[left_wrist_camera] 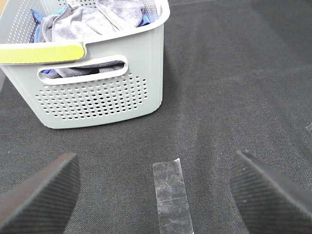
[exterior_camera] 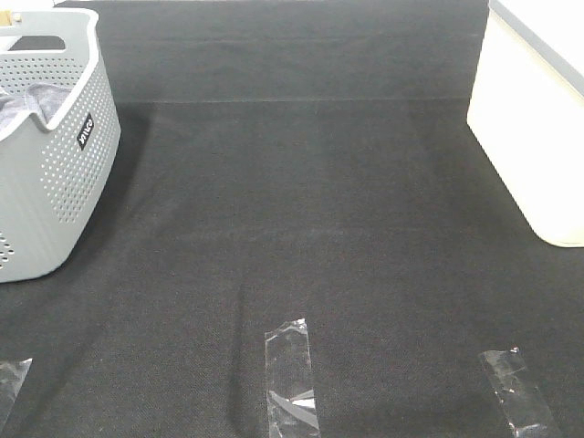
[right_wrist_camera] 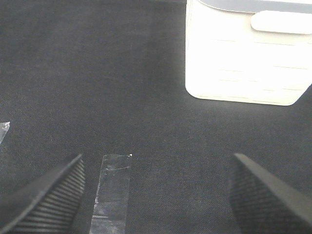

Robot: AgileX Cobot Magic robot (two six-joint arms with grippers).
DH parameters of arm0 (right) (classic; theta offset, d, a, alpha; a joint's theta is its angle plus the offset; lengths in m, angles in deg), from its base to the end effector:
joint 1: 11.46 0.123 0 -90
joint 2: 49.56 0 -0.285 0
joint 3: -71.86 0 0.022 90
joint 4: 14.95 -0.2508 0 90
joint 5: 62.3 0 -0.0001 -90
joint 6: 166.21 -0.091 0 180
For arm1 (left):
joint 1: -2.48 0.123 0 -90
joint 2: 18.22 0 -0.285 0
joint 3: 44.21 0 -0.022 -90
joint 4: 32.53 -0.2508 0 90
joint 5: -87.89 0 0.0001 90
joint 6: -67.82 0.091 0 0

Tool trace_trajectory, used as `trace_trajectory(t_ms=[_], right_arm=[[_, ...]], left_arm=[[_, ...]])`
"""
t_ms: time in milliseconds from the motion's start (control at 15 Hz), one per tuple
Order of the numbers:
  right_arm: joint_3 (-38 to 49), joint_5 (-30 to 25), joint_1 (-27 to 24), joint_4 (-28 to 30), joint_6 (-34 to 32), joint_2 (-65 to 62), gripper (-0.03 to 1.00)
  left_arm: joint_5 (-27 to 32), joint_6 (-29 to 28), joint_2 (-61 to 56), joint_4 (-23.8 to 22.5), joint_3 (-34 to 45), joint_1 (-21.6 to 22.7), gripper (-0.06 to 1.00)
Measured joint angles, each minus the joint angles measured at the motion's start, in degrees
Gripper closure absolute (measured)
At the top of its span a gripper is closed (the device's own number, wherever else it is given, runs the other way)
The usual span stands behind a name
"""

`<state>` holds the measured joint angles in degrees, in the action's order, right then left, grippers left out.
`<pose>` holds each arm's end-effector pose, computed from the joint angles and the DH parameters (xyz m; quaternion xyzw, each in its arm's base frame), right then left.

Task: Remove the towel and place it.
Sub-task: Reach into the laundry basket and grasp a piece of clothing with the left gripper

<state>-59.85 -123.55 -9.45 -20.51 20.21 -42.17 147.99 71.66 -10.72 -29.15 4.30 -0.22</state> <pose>-0.0073 0.0075 0.2782 -0.0649 0.8488 0.0283 0.5239 -0.0055 -0.0044 0.2786 0.0494 0.8467 -0.0242 0.5291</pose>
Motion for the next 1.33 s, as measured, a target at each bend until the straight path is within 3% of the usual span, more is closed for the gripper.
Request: trace_trajectory(t_ms=[467,667,867,1067,1200,1333], right_arm=[[0.0,0.0,0.0,0.0,0.0,0.0,0.21],[0.0,0.0,0.0,0.0,0.0,0.0,0.21],[0.0,0.0,0.0,0.06,0.0,0.0,0.21],[0.0,0.0,0.0,0.06,0.0,0.0,0.21],[0.0,0.0,0.0,0.06,0.0,0.0,0.21],[0.0,0.0,0.0,0.06,0.0,0.0,0.21]], left_arm=[[0.0,-0.23,0.0,0.0,0.0,0.0,0.14],[-2.98,-0.29,1.49,0.0,-0.74,0.0,0.14],[-15.41,-0.29,9.74,-0.29,-1.03,0.0,0.14],[-29.51,-0.34,26.3,-0.46,-2.75,0.0,0.18],[-32.83,-0.34,35.52,-0.46,-6.07,0.0,0.21],[-34.38,-0.34,49.79,-1.26,-15.41,0.0,0.21]])
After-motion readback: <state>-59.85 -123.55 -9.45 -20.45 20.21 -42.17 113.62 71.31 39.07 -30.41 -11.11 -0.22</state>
